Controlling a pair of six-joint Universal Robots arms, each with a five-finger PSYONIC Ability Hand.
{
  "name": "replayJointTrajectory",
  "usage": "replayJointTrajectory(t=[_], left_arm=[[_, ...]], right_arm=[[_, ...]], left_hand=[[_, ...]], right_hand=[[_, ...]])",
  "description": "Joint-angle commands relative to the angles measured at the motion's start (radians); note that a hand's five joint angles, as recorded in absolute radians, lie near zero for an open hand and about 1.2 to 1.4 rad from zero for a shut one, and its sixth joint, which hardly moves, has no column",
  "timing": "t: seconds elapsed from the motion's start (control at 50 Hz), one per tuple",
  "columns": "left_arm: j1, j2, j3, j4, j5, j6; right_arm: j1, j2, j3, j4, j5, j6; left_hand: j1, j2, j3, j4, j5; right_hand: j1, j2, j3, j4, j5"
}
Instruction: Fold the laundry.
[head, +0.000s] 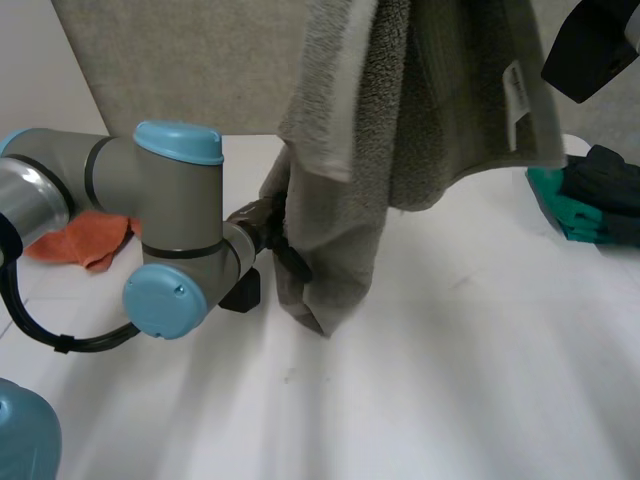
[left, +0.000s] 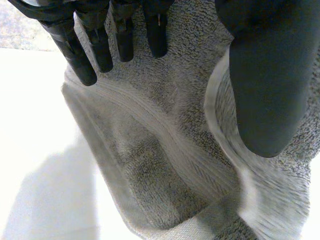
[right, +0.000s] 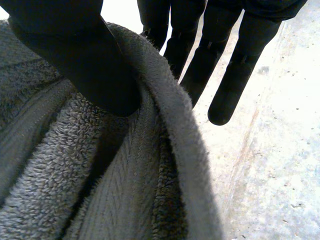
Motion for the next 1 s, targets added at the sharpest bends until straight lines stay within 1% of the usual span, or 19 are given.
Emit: replayJointTrajectory(t=[0.02,0.1,0.14,0.18,0.2,0.22,0.24,0.32,0.4,0.46,0.5,0.52,0.6,0.72,0.8,0.86,0.88,0.94,1.0], left_arm=[[-0.034,-0.001,-0.003,-0.021,0.140,0.019],[-0.068,-0.014,0.010,-0.001,0.134,0.014],[-0.082,-0.025,0.022,0.002,0.122,0.007],[-0.091,-0.025,0.022,-0.006,0.122,-0.006],[-0.094,-0.021,0.016,-0.015,0.117,-0.019],[-0.093,-0.018,0.008,-0.020,0.114,-0.027],[-0.090,-0.012,0.001,-0.023,0.111,-0.035],[-0.044,0.062,-0.049,-0.024,0.088,-0.046],[0.082,0.175,-0.093,-0.010,0.100,0.009],[0.229,0.302,-0.125,-0.010,0.169,0.153],[0.266,0.344,-0.136,-0.012,0.198,0.213],[0.298,0.375,-0.144,-0.020,0.232,0.279],[0.324,0.413,-0.159,-0.046,0.270,0.393],[0.288,0.394,-0.200,-0.053,0.254,0.513],[0.229,0.285,-0.193,-0.009,0.206,0.574],[0.185,0.171,-0.149,0.032,0.130,0.614],[0.170,0.116,-0.118,0.042,0.081,0.626],[0.153,0.049,-0.073,0.037,0.018,0.640],[0.136,0.015,-0.033,0.014,-0.035,0.646]], right_arm=[[0.050,0.004,0.000,-0.004,0.026,0.028],[0.087,0.011,-0.011,-0.004,0.032,0.044],[0.097,0.016,-0.019,0.001,0.044,0.043],[0.097,0.019,-0.019,-0.001,0.056,0.040],[0.091,0.022,-0.016,-0.007,0.070,0.038],[0.085,0.025,-0.014,-0.007,0.076,0.037],[0.078,0.030,-0.013,-0.007,0.081,0.035],[-0.008,0.065,0.013,-0.001,0.078,0.020],[-0.114,0.102,0.056,0.007,0.046,-0.023],[-0.220,0.143,0.116,0.034,-0.026,-0.084],[-0.254,0.166,0.141,0.039,-0.058,-0.107],[-0.292,0.198,0.165,0.039,-0.100,-0.136],[-0.344,0.305,0.202,0.039,-0.161,-0.201],[-0.354,0.510,0.210,0.037,-0.180,-0.337],[-0.352,0.628,0.170,0.037,-0.169,-0.451],[-0.340,0.701,0.121,0.025,-0.131,-0.485],[-0.332,0.732,0.095,0.008,-0.088,-0.485],[-0.320,0.761,0.067,-0.018,-0.013,-0.491],[-0.301,0.761,0.053,-0.032,0.070,-0.503]], left_hand=[[-0.055,-0.044,-0.047,-0.040,-0.036],[-0.026,-0.015,-0.018,-0.011,-0.007],[0.109,0.120,0.117,0.124,0.127],[0.390,0.400,0.398,0.404,0.408],[0.836,0.847,0.844,0.851,0.854],[1.085,1.095,1.093,1.099,1.103],[1.101,1.112,1.109,1.116,1.120],[1.102,1.112,1.110,1.116,1.120],[1.102,1.112,1.110,1.116,1.120],[1.102,1.112,1.110,1.116,1.120],[1.102,1.112,1.110,1.116,1.120],[1.102,1.112,1.110,1.116,1.120],[1.102,1.112,1.110,1.116,1.120],[1.102,1.112,1.110,1.116,1.120],[1.102,1.112,1.110,1.116,1.120],[1.102,1.112,1.110,1.116,1.120],[1.102,1.112,1.110,1.116,1.120],[1.102,1.112,1.110,1.116,1.120],[0.587,0.597,0.595,0.601,0.605]], right_hand=[[0.275,0.218,0.208,0.202,0.234],[0.275,0.218,0.208,0.202,0.234],[0.275,0.218,0.208,0.202,0.234],[0.275,0.218,0.208,0.202,0.234],[0.275,0.218,0.208,0.202,0.234],[0.275,0.218,0.208,0.202,0.234],[0.275,0.218,0.208,0.202,0.234],[0.275,0.218,0.208,0.202,0.234],[0.275,0.218,0.208,0.202,0.234],[0.275,0.218,0.208,0.202,0.234],[0.275,0.218,0.208,0.202,0.234],[0.275,0.218,0.208,0.202,0.234],[0.275,0.218,0.208,0.202,0.234],[0.275,0.218,0.208,0.202,0.234],[0.275,0.218,0.208,0.202,0.234],[0.275,0.218,0.208,0.202,0.234],[0.275,0.218,0.208,0.202,0.234],[0.275,0.218,0.208,0.202,0.234],[-0.174,-0.230,-0.240,-0.246,-0.214]])
